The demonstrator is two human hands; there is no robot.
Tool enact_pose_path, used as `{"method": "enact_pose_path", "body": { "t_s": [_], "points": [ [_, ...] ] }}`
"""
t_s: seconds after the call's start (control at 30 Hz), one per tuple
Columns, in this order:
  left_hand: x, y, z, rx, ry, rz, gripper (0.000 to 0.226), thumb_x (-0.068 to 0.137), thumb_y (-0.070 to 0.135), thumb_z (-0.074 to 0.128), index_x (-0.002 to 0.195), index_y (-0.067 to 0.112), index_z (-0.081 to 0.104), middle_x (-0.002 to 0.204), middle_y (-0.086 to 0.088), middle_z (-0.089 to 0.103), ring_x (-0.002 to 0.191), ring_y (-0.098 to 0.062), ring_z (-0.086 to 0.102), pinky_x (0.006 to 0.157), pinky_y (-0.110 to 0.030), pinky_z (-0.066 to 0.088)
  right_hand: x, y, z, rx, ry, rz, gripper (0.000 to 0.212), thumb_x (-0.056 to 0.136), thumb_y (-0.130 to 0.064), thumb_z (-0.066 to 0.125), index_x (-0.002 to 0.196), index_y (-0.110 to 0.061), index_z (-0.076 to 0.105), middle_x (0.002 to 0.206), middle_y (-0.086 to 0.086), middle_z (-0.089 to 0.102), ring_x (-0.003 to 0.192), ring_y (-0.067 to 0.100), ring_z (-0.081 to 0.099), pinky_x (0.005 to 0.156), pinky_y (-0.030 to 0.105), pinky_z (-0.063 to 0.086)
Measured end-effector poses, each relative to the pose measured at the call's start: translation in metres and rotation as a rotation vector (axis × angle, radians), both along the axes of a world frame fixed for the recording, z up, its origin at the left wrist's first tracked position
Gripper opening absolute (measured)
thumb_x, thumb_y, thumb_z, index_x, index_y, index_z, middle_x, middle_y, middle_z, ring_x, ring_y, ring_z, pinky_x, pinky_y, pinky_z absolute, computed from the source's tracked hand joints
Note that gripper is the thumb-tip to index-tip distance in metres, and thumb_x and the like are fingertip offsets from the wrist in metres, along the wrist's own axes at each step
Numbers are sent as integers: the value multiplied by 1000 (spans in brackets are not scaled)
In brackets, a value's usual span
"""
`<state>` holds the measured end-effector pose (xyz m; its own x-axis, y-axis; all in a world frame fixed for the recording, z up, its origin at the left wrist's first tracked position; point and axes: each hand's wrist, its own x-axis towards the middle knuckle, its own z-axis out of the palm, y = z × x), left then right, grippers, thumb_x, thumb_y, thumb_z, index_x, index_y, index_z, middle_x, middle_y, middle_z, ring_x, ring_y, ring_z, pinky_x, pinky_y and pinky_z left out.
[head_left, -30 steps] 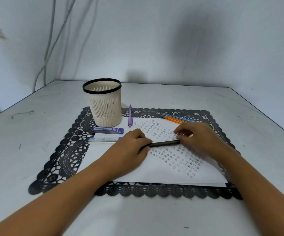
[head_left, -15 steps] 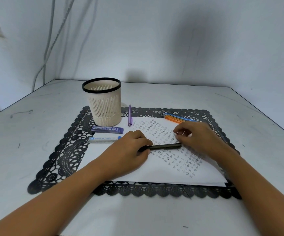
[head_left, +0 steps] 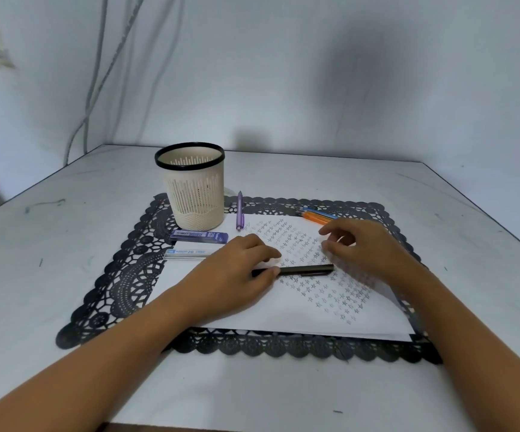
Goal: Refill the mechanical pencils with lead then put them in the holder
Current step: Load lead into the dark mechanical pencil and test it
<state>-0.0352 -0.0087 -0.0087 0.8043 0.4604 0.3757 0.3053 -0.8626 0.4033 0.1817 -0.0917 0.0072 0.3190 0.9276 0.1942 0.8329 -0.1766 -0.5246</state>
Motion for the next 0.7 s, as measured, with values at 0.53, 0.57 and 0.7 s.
{"method": "enact_pose_path", "body": {
  "t_s": [0.53, 0.57, 0.7],
  "points": [
    [-61, 43, 30, 107, 266, 252, 36, 89, 31, 54, 123, 20, 54, 126, 2, 50, 111, -15, 48, 91, -27, 42, -1, 1, -1, 82, -122, -65, 21, 89, -24, 59, 108, -17, 64, 86, -4, 62, 75, 6, 55, 69, 14, 39],
    [-65, 46, 28, 96, 289, 261, 35, 89, 31, 54, 122, 20, 54, 125, 2, 51, 111, -16, 49, 92, -28, 42, -1, 1, -1, 78, -122, -66, 21, 89, -24, 59, 108, -17, 64, 87, -4, 63, 75, 7, 55, 71, 16, 40],
    [-72, 44, 22, 71, 356, 284, 34, 89, 30, 54, 121, 20, 55, 120, 2, 55, 105, -15, 51, 89, -27, 43, -4, 1, 0, 60, -107, -63, 21, 89, -23, 59, 108, -16, 63, 91, -2, 65, 78, 10, 57, 75, 20, 43]
  ]
}}
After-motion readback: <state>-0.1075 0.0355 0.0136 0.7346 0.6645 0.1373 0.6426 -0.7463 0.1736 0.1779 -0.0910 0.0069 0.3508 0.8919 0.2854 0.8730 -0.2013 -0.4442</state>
